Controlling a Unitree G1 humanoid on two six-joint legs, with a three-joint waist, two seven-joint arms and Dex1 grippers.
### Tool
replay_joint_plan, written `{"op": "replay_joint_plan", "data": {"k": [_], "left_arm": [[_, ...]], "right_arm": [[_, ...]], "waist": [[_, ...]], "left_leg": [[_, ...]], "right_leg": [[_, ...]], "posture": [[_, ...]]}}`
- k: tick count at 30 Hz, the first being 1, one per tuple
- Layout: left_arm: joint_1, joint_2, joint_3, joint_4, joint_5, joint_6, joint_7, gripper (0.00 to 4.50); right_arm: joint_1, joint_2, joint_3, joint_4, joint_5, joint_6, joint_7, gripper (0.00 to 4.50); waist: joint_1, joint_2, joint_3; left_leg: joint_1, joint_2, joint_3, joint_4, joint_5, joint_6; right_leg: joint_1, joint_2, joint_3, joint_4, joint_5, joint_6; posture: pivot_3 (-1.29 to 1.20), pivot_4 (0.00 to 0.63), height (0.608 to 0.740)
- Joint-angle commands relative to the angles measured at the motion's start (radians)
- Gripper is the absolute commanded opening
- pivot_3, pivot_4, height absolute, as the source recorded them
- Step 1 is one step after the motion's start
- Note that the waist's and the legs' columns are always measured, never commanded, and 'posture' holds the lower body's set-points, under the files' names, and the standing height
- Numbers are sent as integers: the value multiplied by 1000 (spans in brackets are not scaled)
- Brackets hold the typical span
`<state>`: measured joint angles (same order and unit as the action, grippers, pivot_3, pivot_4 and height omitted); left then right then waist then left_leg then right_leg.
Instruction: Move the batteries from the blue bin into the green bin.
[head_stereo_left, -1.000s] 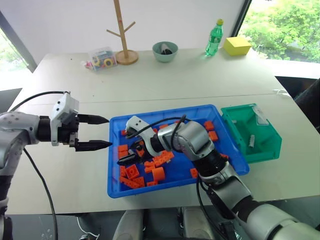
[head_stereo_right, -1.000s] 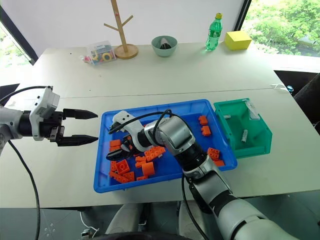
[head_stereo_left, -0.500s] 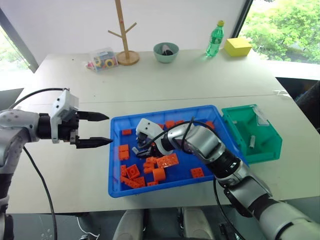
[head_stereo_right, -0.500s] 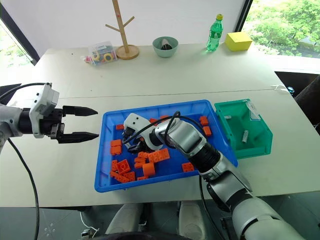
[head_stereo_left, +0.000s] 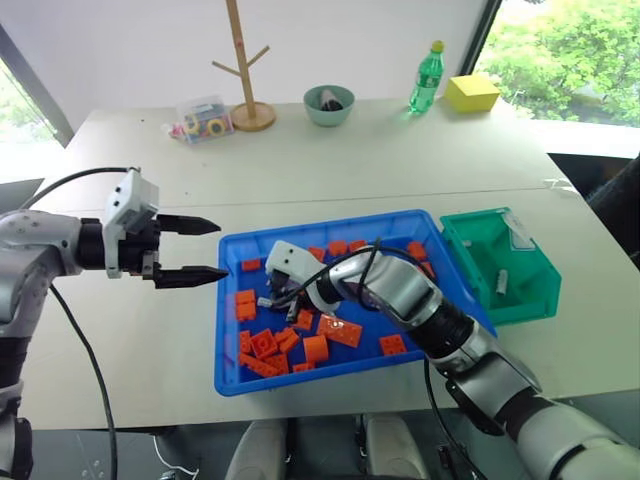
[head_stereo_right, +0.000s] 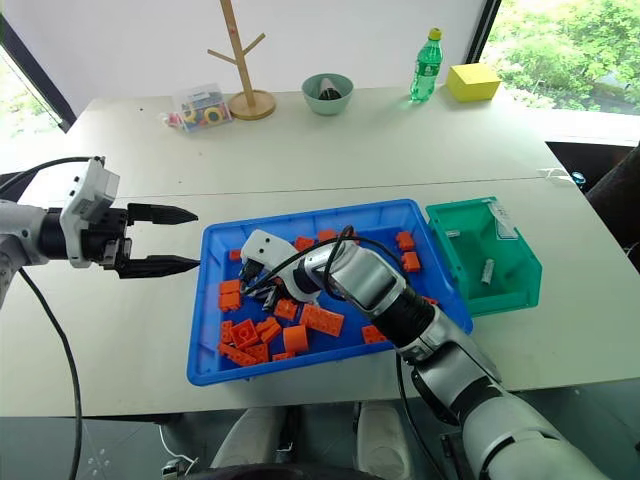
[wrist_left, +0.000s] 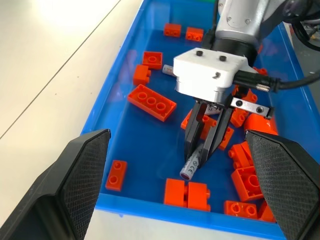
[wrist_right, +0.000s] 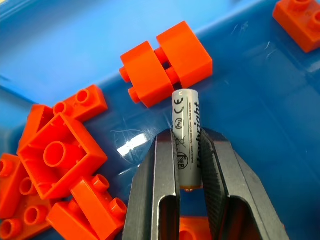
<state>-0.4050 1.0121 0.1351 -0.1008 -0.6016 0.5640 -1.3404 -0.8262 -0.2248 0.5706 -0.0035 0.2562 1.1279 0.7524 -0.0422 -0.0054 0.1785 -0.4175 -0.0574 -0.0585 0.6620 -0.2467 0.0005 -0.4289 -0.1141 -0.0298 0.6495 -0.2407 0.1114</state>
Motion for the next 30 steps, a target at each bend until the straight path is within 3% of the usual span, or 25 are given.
{"op": "replay_joint_plan", "data": {"k": [1, 5, 10, 15, 18, 24, 30], "left_arm": [[3, -1, 4, -38, -21, 9, -13, 4500], [0, -24, -2, -56, -29, 10, -12, 4500], [-1, -58, -5, -93, -65, 35, -9, 4500], [-4, -86, -17, -109, -81, 51, -2, 4500], [-4, -113, -22, -98, -66, 27, 16, 4500], [8, -137, -26, -100, -53, 13, 33, 4500], [28, -124, -7, -116, -71, 27, 32, 4500]], "right_arm": [[-64, -28, -174, -122, 80, 108, 7, 96], [-84, -141, -374, -272, 174, 226, 21, 96], [-8, -423, -657, -370, 225, 317, 27, 96], [231, -742, -882, -356, 209, 281, 61, 96], [350, -796, -956, -324, 201, 241, 46, 96], [497, -753, -989, -316, 185, 164, -16, 96], [519, -715, -975, -317, 169, 124, -94, 3096]], "waist": [[4, 0, 0], [21, 0, 1], [39, 0, 1], [45, 0, 1], [32, 0, 1], [29, 0, 1], [33, 0, 1]], "left_leg": [[-1, 0, 0, 0, 0, 0], [-4, 0, 0, 1, 0, 0], [-6, -1, 0, 1, -1, 1], [-8, -1, 1, 1, -2, 4], [-7, 0, 4, 1, -3, 5], [-6, 1, 4, 2, -2, 5], [-7, 1, 4, 3, -2, 5]], "right_leg": [[-1, 0, 0, 0, 0, 0], [-3, -1, 0, 0, 0, 0], [-2, -3, -2, -3, 0, 0], [-2, -4, -2, -5, 0, 1], [-3, -4, -1, -5, 0, 1], [-2, -4, 0, -4, 0, 0], [-2, -4, 0, -5, 0, 0]], "posture": [[0, 150, 703], [0, 150, 703], [0, 150, 703], [0, 150, 703], [0, 150, 703], [0, 150, 703], [0, 150, 703]]}}
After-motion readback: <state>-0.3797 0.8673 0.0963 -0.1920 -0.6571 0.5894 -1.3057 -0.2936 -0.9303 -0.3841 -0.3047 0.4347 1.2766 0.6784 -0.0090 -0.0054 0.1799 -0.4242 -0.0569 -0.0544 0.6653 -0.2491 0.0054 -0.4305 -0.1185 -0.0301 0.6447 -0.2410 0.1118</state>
